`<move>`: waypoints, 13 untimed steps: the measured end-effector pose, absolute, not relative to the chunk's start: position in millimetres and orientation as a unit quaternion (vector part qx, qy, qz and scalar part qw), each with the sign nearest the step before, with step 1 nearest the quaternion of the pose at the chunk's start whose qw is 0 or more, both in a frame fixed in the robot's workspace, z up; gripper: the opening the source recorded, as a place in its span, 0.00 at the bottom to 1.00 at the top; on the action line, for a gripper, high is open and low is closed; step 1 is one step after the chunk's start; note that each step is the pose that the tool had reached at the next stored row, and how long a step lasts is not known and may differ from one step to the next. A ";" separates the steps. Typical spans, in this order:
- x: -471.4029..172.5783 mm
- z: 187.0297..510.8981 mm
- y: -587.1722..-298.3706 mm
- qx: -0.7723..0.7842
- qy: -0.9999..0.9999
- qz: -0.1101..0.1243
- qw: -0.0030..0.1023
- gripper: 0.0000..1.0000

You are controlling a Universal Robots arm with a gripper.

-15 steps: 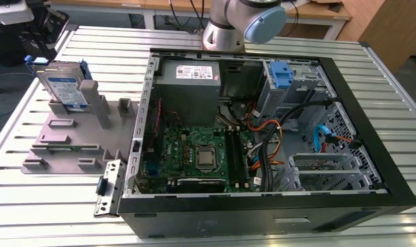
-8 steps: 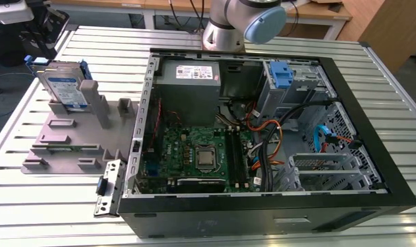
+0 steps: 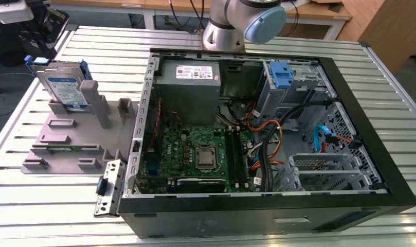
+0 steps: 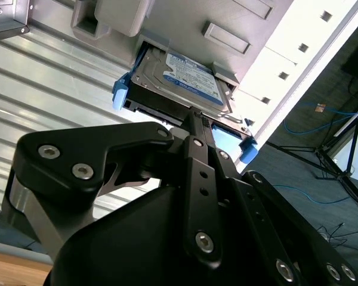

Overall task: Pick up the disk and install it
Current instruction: 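Pick up the disk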

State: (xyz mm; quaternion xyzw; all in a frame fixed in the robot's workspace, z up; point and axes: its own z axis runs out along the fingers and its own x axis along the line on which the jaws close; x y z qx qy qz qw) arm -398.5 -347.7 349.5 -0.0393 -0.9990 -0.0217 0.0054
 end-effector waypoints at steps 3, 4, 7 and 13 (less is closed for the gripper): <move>-398.5 349.6 -347.7 -0.039 -0.999 -0.022 0.005 0.11; -398.5 349.6 -347.7 -0.039 -0.999 -0.022 0.005 0.11; -398.5 349.6 -347.7 -0.036 -0.999 -0.022 0.005 0.11; -398.5 349.5 -347.6 0.005 -1.000 -0.021 0.006 0.11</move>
